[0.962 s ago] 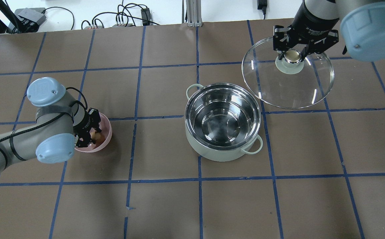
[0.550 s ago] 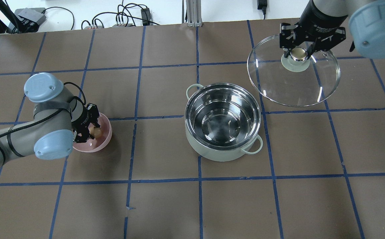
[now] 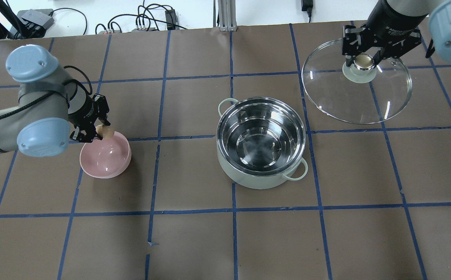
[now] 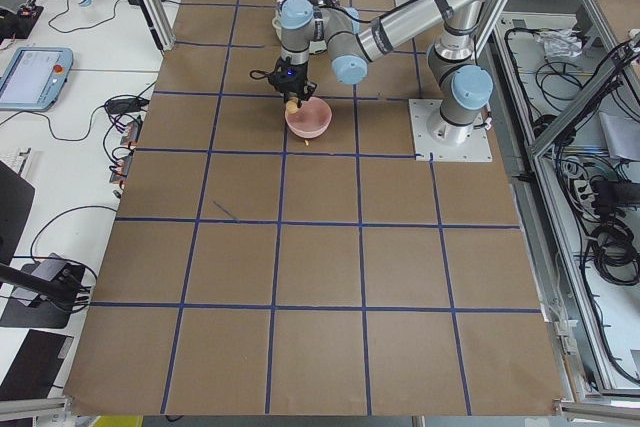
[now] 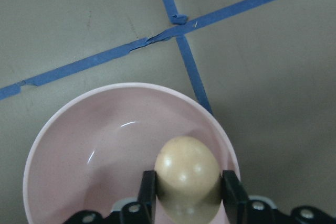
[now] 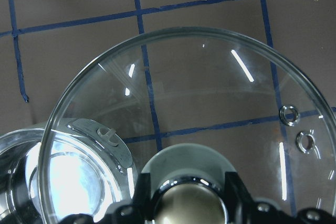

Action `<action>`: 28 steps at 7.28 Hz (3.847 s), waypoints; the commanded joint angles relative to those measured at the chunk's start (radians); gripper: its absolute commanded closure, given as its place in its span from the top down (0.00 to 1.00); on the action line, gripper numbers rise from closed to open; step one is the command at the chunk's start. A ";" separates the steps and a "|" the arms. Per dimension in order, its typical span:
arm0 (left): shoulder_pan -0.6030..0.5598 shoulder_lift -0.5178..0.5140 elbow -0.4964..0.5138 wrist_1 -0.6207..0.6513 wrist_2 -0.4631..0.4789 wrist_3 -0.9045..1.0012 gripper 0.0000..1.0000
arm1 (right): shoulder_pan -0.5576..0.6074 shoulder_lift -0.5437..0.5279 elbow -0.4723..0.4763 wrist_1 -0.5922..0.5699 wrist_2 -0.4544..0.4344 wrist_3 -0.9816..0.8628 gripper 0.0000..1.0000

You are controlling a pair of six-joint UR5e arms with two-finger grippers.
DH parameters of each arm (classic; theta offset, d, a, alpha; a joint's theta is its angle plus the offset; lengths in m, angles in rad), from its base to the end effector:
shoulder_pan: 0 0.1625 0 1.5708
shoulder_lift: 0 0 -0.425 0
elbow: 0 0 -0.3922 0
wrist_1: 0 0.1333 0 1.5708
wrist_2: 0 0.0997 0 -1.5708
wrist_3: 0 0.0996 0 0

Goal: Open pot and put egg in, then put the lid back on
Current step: 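Carry the egg with the left gripper over the open pot, then lower the egg into the pot and open the left gripper, then withdraw the left gripper away while the right gripper brings the lid over the pot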

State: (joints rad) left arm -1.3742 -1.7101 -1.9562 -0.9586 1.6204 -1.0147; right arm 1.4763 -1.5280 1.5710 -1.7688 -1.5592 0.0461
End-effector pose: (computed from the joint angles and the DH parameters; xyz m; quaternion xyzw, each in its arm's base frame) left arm -0.0270 -0.5218 0.2965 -0.5695 0.8205 -0.0500 0.0053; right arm 0.0844 -0.5342 0.4872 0.0696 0.9946 -0.0775 0.0039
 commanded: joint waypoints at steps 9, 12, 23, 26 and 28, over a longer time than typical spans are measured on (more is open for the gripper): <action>-0.524 -0.078 0.158 0.069 -0.091 -0.638 0.13 | -0.007 -0.017 0.011 0.052 -0.001 -0.006 0.28; -0.607 -0.159 0.247 0.113 -0.090 -0.807 0.13 | -0.007 -0.017 0.011 0.048 0.002 -0.040 0.29; -0.671 -0.249 0.296 0.196 -0.077 -0.820 0.68 | -0.004 -0.018 0.021 0.048 0.004 -0.040 0.31; -0.472 -0.069 0.307 0.007 -0.138 -0.528 0.68 | 0.008 -0.021 0.023 0.049 0.005 -0.028 0.31; -0.337 0.057 0.307 -0.220 -0.148 -0.211 0.69 | 0.041 -0.021 0.049 0.035 0.018 0.006 0.31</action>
State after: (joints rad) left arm -1.7932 -1.7284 -1.6495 -1.0395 1.4807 -1.4189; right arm 1.4968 -1.5489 1.6071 -1.7285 -1.5483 0.0273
